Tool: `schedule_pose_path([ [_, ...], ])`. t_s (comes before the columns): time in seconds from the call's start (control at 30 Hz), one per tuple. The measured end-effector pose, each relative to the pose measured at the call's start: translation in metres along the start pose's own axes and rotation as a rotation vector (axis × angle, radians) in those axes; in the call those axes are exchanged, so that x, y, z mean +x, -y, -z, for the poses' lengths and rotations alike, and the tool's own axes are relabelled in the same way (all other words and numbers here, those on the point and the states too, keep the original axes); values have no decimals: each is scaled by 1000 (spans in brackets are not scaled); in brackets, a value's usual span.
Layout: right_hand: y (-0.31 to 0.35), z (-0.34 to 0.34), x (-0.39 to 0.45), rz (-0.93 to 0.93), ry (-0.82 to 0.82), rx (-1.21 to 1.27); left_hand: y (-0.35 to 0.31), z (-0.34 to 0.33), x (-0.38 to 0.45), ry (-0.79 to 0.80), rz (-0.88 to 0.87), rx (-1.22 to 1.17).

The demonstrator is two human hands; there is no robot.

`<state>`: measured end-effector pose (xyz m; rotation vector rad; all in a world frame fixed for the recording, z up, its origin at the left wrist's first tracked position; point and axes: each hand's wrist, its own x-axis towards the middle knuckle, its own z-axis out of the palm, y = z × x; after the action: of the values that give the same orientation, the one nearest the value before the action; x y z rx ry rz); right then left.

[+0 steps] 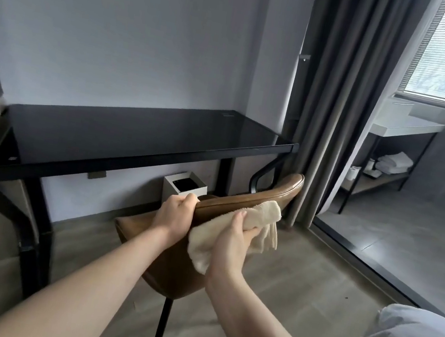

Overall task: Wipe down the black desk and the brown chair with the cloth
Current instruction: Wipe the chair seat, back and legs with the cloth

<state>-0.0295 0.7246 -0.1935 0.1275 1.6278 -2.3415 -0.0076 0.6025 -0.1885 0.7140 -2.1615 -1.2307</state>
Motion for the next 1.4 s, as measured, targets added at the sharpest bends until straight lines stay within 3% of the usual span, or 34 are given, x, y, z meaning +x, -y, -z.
schedule_pose_path([
  [0.17, 15, 27, 66, 31, -122, -20, 0, -3, -2, -23, -21, 32],
  [0.5, 41, 42, 165, -99, -97, 81, 19, -8, 12, -26, -88, 19],
  [0.9, 11, 18, 64, -190, -206, 35, 3, -2, 2, -16, -38, 15],
  [1.03, -1, 0, 20, -343, -115, 82, -1, -2, 1, -22, 4, -7],
  [1.13, -5, 0, 7, -360, -30, 98, -2, -3, -1, -21, 17, -10],
  [1.4, 1, 24, 81, -268, -184, 139, -1, -4, -3, -47, -14, -1],
])
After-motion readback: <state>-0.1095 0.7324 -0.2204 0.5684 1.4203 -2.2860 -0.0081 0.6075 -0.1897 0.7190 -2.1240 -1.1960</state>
